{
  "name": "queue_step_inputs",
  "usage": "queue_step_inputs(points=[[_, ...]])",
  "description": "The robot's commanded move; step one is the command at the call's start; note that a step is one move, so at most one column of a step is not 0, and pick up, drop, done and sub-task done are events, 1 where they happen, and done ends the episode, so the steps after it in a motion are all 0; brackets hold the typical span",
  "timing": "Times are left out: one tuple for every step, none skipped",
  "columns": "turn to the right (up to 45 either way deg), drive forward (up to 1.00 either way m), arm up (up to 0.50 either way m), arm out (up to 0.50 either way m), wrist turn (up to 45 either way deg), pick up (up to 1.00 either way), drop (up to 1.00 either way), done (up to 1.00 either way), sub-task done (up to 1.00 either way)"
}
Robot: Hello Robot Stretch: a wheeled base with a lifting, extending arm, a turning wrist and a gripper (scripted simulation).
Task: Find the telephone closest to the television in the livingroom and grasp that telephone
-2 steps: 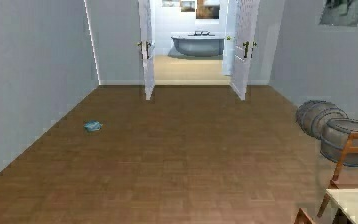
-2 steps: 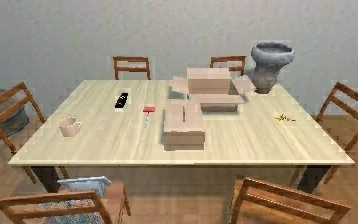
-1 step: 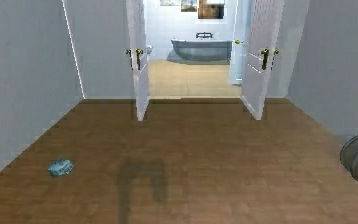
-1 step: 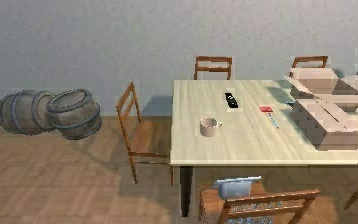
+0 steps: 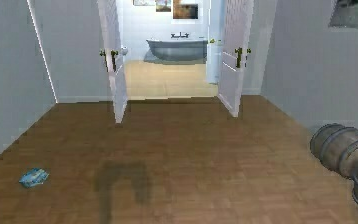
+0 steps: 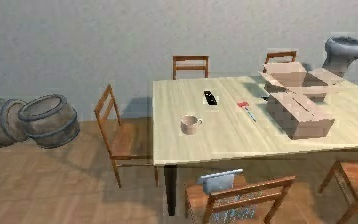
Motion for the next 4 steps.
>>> queue_step_inputs(points=[[0.0,1.0,0.0,0.0,0.0,0.0,0.0,0.0,0.0],[0.0,1.0,0.0,0.0,0.0,0.0,0.0,0.0,0.0],[0.0,1.0,0.0,0.0,0.0,0.0,0.0,0.0,0.0],[3.0,0.0,0.0,0.0,0.0,0.0,0.0,0.0,0.0]])
